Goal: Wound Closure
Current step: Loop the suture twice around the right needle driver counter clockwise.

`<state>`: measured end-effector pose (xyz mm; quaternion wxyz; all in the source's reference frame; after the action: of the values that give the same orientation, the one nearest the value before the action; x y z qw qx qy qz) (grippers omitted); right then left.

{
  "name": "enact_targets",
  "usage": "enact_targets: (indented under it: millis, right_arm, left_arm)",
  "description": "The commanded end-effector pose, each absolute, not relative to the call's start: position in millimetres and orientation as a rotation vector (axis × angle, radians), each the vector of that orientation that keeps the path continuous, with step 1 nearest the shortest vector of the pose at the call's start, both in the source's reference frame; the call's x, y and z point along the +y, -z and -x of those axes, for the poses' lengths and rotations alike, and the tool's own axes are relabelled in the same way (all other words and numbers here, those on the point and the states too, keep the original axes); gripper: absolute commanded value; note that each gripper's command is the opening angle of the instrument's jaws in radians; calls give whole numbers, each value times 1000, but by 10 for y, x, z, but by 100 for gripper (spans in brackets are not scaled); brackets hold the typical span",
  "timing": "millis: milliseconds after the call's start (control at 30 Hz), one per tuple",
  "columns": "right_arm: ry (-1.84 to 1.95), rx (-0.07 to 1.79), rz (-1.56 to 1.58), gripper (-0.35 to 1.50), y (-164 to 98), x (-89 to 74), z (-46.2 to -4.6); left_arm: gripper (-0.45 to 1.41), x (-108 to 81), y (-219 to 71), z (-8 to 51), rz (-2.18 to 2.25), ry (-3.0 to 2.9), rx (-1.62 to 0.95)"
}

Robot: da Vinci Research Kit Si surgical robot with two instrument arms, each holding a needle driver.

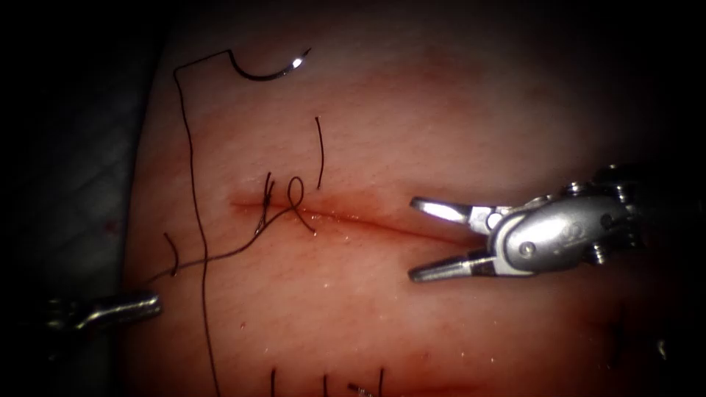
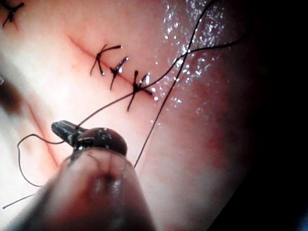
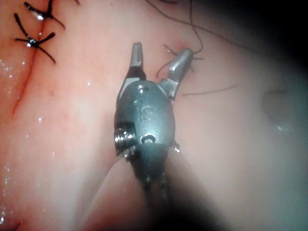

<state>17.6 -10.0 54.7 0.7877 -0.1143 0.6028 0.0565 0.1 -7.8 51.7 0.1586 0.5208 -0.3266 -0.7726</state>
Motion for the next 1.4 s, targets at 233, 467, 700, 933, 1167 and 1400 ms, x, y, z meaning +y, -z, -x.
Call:
enact_targets:
  millis: [233,467,700,933,1167,1400]
  right_arm:
    - [-44,1251,151,-35,-584,-42,-248]
    - [121,1293,-5,-35,-617,-21,-327]
    - [249,1292,-102,-35,-643,-33,-370]
    - [249,1344,-279,-35,-664,-56,-378]
    - [119,1472,-358,-35,-677,-81,-364]
    - [-32,1568,-417,-35,-687,-101,-352]
  left_arm:
    - [-45,-70,-524,4,-1513,2197,-936]
    - [-45,-55,-522,3,-1612,2119,-923]
    - [-45,-36,-520,9,-1682,2068,-914]
    - [-45,1,-527,6,-1723,2056,-900]
    - [-45,42,-583,11,-1711,2120,-885]
    - [-45,76,-647,15,-1665,2247,-889]
